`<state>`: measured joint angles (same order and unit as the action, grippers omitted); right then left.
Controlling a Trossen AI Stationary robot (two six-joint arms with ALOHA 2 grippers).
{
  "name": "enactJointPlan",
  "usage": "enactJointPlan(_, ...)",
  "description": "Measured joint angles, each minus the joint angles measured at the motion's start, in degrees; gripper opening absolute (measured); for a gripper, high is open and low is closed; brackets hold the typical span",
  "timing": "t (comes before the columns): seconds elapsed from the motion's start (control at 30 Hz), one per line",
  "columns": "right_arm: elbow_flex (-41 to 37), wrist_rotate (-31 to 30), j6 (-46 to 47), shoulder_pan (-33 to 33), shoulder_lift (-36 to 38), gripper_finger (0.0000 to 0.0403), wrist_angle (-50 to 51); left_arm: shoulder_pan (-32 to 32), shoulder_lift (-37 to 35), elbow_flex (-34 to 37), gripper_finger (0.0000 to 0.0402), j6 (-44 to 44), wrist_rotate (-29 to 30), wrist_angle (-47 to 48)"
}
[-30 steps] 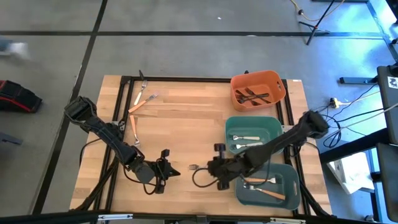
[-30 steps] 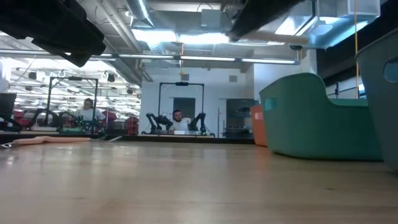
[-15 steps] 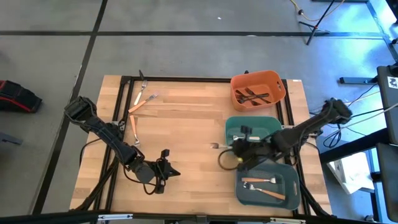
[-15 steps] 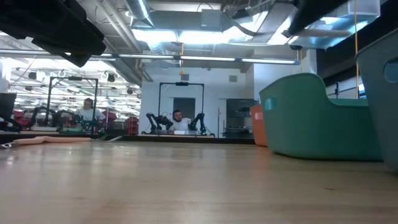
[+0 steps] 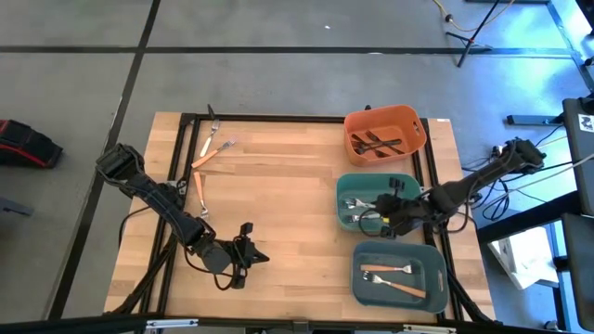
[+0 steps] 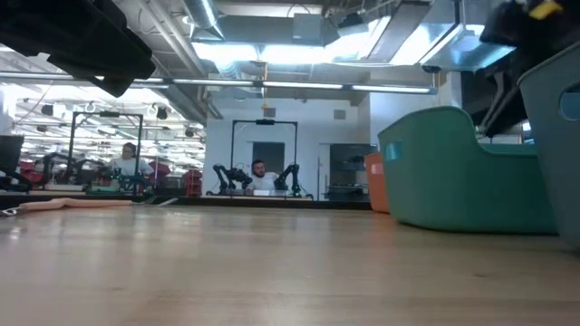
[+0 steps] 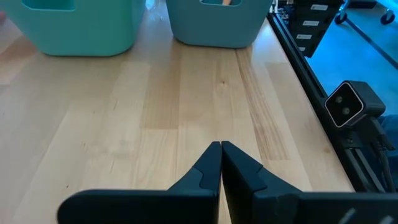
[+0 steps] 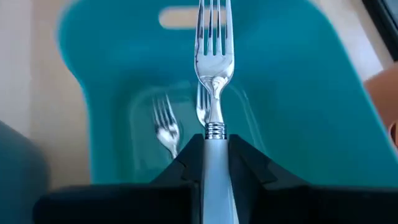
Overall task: Sort silverware by color (type)
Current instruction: Put the white fork into the green bin
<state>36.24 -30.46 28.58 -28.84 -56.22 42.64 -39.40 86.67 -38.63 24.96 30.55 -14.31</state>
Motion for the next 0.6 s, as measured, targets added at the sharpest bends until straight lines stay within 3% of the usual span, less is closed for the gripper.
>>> enactJointPlan(0.23,-4.22,0.06,-0.32,0.00,-0.78,0.0041,-2.23,0.00,0.00,0.00,0.0005,0.02,0.10,0.02)
enactJointPlan(0.6,-4.40,0.01,1.52,0.00,-1.01,0.0042,-3.87,0.00,0.00,0.00,0.0005,-0.01,0.08,0.06)
